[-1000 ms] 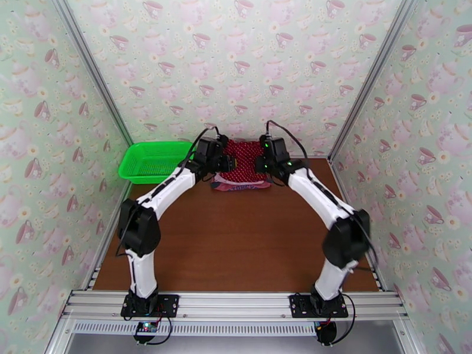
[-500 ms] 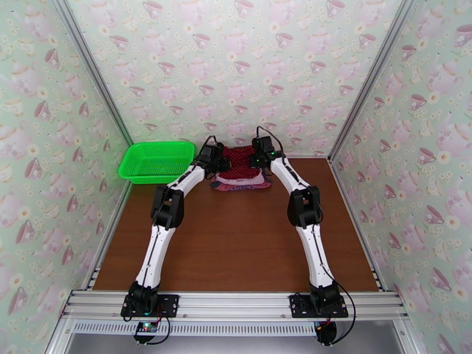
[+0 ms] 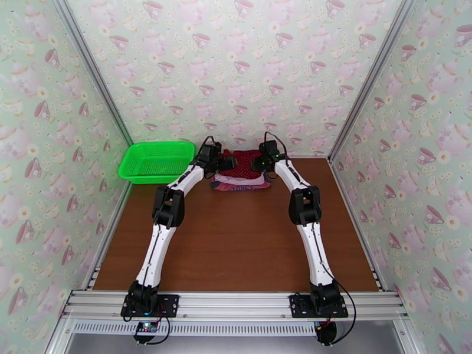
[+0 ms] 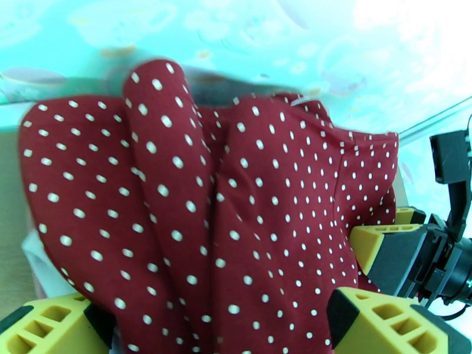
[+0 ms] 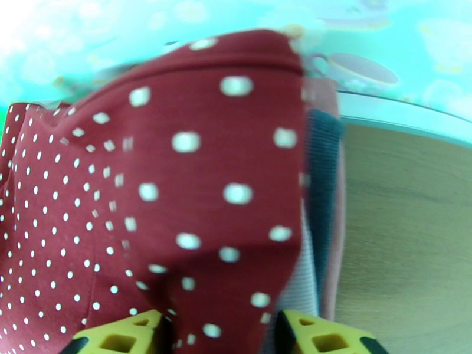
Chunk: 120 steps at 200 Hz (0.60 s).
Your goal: Fold and stack the mixed laundry pile
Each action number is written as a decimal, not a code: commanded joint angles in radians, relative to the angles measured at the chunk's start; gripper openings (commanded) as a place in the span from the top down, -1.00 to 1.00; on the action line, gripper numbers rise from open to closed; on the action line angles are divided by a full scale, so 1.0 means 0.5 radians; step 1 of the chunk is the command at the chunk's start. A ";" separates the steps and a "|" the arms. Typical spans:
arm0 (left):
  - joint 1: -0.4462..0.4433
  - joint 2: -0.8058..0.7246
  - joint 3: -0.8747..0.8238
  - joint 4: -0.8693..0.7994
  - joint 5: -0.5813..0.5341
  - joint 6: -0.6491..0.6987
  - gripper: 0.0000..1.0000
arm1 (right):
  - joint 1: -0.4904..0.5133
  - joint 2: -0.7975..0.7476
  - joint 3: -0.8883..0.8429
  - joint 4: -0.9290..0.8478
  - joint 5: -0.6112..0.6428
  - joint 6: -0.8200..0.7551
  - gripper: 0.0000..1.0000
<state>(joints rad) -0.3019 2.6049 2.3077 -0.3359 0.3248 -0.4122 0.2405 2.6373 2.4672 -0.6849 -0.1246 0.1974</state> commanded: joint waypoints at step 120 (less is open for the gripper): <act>0.211 -2.934 -3.191 1.191 -0.949 0.770 -1.00 | -0.098 -3.000 -3.370 1.286 0.526 -0.124 -1.00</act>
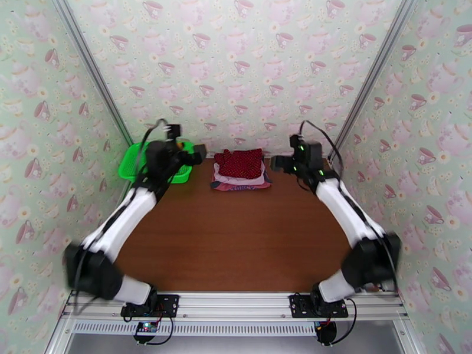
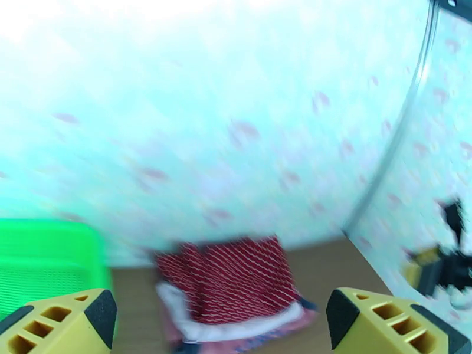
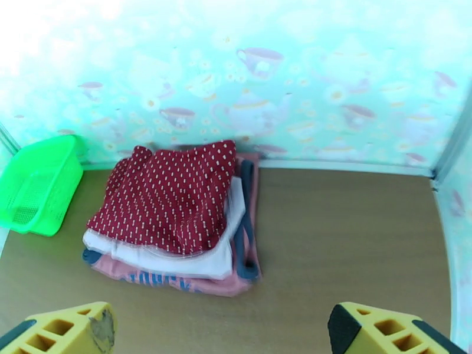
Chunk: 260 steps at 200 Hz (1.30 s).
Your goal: Fold and stack the mixed laundry pile
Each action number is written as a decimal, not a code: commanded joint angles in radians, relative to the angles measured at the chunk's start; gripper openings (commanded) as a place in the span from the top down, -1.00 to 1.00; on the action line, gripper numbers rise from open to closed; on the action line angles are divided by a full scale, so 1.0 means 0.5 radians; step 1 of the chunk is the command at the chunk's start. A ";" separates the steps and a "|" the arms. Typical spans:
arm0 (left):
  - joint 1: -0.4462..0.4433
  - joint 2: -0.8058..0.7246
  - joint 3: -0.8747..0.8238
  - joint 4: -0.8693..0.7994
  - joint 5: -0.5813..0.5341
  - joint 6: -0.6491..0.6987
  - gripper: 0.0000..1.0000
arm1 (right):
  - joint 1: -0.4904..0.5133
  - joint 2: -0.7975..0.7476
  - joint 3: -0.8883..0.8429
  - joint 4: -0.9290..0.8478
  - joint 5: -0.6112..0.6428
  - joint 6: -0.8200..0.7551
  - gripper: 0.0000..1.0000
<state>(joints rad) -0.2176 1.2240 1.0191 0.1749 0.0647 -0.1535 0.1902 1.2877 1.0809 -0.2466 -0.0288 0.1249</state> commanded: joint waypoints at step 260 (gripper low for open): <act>0.382 0.659 -1.284 1.475 -0.390 0.405 -1.00 | -0.337 0.519 -1.371 2.279 0.083 -0.187 -1.00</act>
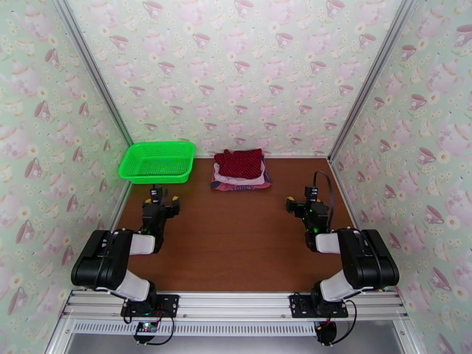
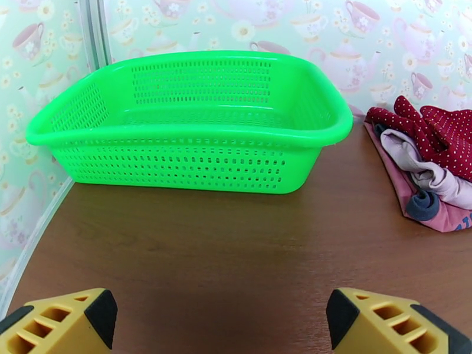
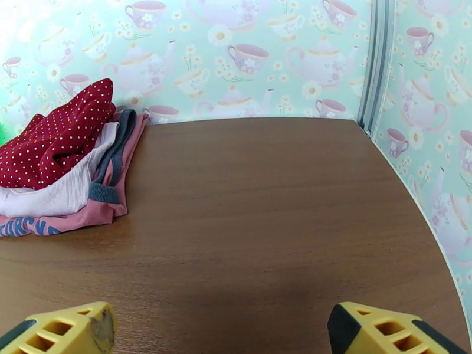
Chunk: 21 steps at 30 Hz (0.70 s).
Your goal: Fold and stack the mixed laundry pile
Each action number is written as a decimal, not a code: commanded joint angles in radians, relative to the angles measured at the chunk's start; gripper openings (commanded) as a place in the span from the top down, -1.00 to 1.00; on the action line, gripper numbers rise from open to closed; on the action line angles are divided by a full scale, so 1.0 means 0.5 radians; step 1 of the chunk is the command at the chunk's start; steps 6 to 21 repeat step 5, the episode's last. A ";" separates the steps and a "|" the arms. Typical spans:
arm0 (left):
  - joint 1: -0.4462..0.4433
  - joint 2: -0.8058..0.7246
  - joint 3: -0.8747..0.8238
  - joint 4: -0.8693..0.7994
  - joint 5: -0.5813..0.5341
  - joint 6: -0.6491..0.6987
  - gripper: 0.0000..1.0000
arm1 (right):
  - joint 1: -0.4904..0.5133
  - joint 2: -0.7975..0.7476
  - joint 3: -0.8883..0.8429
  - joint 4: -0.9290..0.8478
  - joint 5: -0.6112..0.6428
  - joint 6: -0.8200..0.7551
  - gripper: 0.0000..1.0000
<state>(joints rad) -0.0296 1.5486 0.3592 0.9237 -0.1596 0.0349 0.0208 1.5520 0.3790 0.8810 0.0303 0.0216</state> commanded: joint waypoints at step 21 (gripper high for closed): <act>-0.002 0.007 0.025 -0.003 0.048 0.035 -1.00 | 0.001 -0.010 0.034 0.023 -0.038 0.021 -1.00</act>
